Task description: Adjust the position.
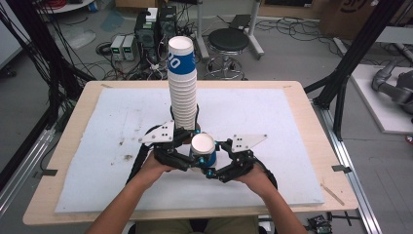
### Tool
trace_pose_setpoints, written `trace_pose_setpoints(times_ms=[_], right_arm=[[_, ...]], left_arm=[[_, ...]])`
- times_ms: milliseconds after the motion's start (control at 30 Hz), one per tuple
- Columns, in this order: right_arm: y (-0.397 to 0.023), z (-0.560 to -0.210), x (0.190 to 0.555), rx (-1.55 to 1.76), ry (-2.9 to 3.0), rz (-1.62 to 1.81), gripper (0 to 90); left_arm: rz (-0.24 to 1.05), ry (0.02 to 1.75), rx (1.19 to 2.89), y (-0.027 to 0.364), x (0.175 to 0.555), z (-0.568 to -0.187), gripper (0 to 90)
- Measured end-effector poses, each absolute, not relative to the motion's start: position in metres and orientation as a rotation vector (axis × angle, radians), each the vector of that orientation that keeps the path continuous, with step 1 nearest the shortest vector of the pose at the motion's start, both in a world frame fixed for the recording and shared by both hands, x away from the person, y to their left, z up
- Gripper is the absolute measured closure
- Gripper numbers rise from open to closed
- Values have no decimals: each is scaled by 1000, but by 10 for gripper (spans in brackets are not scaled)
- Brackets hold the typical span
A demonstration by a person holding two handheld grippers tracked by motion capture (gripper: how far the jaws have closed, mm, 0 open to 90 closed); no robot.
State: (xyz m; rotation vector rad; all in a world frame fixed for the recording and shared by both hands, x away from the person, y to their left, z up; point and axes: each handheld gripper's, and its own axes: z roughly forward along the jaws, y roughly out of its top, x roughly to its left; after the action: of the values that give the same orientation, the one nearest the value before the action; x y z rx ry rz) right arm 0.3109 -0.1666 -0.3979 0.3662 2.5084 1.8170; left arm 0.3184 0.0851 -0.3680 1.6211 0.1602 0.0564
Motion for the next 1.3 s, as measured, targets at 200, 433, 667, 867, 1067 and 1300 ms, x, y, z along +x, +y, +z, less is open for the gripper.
trace_pose_setpoints(times_ms=[200,433,667,867,1067,1300], right_arm=[[-169,-395,310,345,2524,1758,290],[-171,-391,308,326,2583,1667,295],[-178,-386,309,340,2588,1647,295],[-183,-381,309,321,2612,1622,295],[-186,-375,309,288,2655,1522,297],[-187,-370,312,243,2717,1380,297]], left_arm=[[45,176,1637,85,318,-369,306],[25,252,1669,87,318,-371,168],[14,256,1670,100,318,-369,166],[25,267,1683,110,318,-368,166],[28,249,1728,117,317,-361,166],[17,226,1795,116,317,-351,166]])
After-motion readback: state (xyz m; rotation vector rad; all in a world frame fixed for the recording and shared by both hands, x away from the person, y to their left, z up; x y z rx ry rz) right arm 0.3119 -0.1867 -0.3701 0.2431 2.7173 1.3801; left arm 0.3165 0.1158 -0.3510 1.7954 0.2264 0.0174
